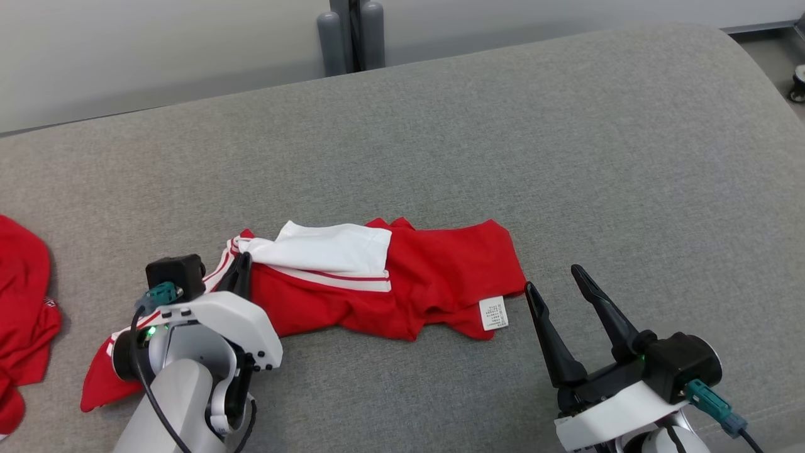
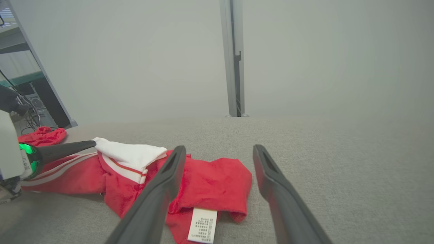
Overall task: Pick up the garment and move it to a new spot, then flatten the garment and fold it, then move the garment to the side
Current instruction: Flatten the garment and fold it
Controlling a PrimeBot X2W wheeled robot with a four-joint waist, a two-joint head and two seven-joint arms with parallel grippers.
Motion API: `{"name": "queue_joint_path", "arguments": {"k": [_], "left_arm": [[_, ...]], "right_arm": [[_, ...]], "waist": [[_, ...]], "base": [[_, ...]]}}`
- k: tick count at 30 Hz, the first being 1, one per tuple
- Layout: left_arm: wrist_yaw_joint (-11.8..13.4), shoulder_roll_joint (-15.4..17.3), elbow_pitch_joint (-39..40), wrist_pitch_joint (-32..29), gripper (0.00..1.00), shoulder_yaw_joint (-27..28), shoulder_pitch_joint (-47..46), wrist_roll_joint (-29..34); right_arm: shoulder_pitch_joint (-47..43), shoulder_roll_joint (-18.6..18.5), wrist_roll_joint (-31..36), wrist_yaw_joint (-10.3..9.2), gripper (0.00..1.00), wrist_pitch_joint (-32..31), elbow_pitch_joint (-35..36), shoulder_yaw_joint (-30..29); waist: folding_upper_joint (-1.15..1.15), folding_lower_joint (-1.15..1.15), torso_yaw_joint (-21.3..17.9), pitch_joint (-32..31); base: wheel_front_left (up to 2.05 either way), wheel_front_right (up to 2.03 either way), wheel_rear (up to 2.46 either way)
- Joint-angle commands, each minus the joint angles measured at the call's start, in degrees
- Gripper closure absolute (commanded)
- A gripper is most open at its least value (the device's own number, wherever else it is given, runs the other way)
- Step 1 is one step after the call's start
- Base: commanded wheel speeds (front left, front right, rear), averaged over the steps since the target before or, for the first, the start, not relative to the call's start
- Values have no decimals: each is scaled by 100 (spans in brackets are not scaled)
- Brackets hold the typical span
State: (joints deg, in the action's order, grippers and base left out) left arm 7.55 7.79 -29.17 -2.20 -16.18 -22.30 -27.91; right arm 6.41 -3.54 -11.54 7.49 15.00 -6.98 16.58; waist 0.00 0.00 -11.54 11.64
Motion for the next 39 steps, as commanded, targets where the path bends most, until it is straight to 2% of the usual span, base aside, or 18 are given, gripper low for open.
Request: {"name": "queue_joint_path", "arguments": {"k": [1,5,8,16,19,25,30,34,39], "left_arm": [[-52,16,79,67,100,42,136,-73],[-91,-15,411,186,100,75,511,-214],[-32,-20,764,218,100,98,838,-277],[388,45,2078,21,100,124,1932,-335],[552,61,2336,-49,100,170,2256,-369],[864,57,2446,83,100,269,2592,-258],[973,32,2420,110,100,295,2651,-277],[1093,134,2341,181,100,347,2671,-160],[1435,298,2319,261,100,420,2682,137]], "right_arm": [[-60,-12,13,0,0,32,0,-41],[-104,-24,13,0,0,32,-17,-37],[-144,-48,19,1,0,32,-20,-43],[-240,-105,57,0,0,32,-36,-90],[-312,-114,89,1,0,32,-89,-159],[-358,-154,315,0,0,32,-343,-475],[-372,-152,391,0,0,32,-740,-681],[-279,-133,404,0,0,32,-906,-710],[-251,-124,369,0,0,32,-948,-655]], "waist": [[0,0,94,-57],[0,0,313,-177],[0,0,485,-265],[0,0,969,-325],[0,0,1120,-340],[0,0,1245,-345],[0,0,1280,-355],[0,0,1261,-359],[0,0,1213,-387]], "base": [[0,0,0],[0,0,0],[0,0,0],[0,0,0],[0,0,0],[0,0,0],[0,0,0],[0,0,0],[0,0,0]]}}
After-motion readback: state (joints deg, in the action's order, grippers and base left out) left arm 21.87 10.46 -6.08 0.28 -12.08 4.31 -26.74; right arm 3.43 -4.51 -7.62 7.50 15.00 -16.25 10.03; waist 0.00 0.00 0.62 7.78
